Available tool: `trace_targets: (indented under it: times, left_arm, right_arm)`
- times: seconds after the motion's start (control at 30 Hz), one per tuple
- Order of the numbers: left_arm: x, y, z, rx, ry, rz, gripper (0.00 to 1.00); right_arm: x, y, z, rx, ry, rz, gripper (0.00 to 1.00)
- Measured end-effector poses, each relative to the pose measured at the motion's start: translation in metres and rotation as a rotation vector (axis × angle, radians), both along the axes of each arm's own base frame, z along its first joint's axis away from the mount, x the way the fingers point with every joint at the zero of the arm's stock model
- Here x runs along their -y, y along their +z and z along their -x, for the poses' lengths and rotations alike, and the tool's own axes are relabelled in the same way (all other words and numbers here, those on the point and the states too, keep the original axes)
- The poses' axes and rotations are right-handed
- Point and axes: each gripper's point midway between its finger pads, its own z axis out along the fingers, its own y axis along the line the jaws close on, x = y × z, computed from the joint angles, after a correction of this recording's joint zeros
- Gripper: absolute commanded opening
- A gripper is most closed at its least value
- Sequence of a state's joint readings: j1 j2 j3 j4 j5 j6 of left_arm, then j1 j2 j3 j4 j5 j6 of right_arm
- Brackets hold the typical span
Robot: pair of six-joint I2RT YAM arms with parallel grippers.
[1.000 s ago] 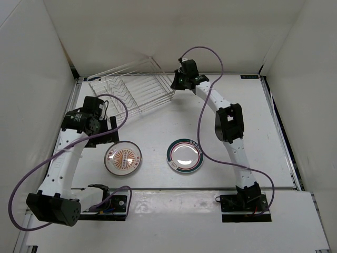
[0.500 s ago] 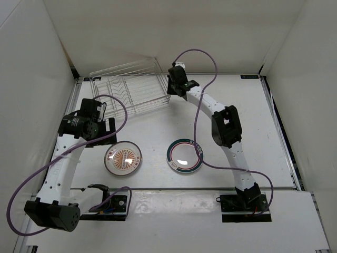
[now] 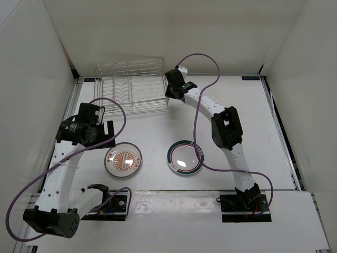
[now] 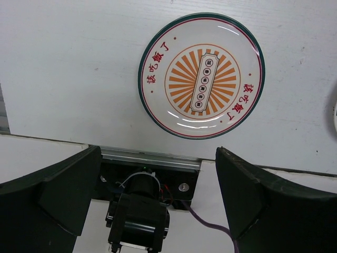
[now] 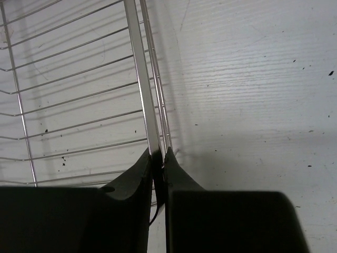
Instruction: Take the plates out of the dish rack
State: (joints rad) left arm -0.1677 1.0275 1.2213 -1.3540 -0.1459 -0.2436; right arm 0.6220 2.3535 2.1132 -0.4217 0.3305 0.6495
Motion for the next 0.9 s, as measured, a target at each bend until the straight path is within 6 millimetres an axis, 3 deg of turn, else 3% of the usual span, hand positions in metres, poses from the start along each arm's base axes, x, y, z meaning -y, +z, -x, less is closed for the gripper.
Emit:
trace_targets:
  times: [0.43, 0.9]
  left_arm:
    - [-0.005, 0.002, 0.017, 0.060, -0.006, -0.003, 1.00]
    - [-0.003, 0.020, 0.034, 0.207, -0.074, -0.005, 1.00]
  right_arm:
    - [-0.014, -0.001, 0.014, -0.047, -0.067, -0.064, 0.00]
    - [-0.017, 0.003, 0.025, -0.018, -0.147, -0.094, 0.00]
